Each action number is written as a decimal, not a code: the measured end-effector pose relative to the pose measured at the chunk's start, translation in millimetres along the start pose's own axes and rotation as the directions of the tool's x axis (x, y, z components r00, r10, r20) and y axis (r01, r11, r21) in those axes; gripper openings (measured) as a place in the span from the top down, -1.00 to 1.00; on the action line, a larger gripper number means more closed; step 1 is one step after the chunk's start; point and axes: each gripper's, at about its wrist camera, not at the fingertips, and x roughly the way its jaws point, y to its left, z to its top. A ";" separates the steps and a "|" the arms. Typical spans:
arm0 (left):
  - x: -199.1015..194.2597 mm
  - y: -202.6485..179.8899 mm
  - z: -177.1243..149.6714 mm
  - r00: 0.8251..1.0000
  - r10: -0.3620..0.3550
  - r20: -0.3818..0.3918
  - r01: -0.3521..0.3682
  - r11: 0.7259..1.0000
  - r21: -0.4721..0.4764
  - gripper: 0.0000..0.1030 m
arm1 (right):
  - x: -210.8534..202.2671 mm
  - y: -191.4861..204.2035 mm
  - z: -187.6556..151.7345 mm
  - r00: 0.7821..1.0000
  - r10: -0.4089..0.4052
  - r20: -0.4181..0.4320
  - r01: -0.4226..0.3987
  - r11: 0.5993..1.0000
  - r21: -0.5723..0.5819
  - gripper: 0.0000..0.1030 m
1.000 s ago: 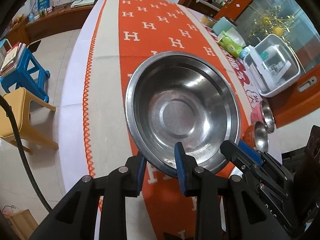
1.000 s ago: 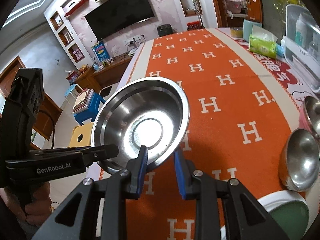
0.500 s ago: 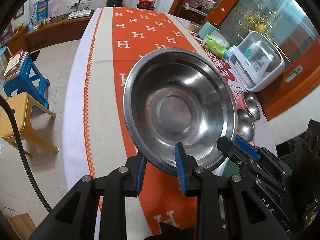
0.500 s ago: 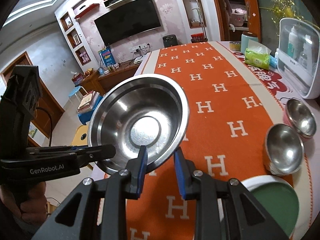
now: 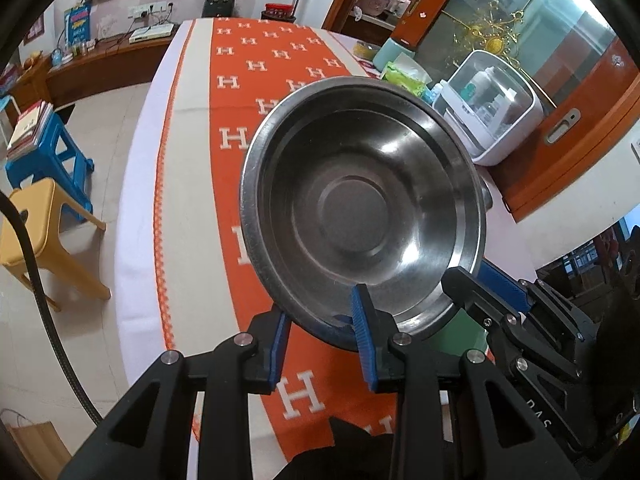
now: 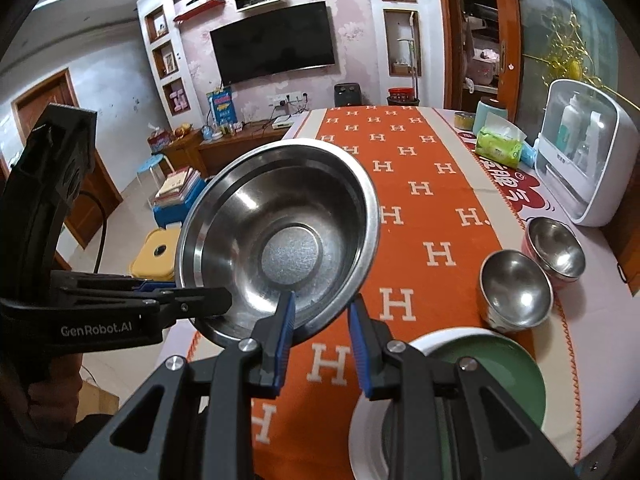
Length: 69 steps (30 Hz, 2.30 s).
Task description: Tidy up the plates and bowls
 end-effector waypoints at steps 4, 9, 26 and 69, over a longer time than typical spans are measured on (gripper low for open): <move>3.0 0.2 -15.6 0.999 -0.007 -0.032 0.006 1.000 -0.029 0.44 | -2.7 -1.1 -10.6 0.999 0.015 -0.040 -0.016 1.000 -0.008 0.48; 11.6 2.6 -35.6 0.996 -0.009 -0.089 0.003 0.998 -0.068 0.44 | -1.0 0.2 -25.6 0.995 0.019 -0.101 -0.021 1.000 -0.023 0.48; 37.8 7.8 -78.1 0.975 0.020 -0.221 -0.062 0.981 -0.185 0.44 | 18.5 -4.1 -56.6 0.950 0.093 -0.298 -0.115 0.992 -0.054 0.46; 10.6 -29.1 -58.5 0.977 0.123 -0.172 -0.122 0.992 0.019 -0.47 | 9.7 -33.8 -55.3 0.897 0.126 -0.423 -0.227 0.954 -0.197 0.11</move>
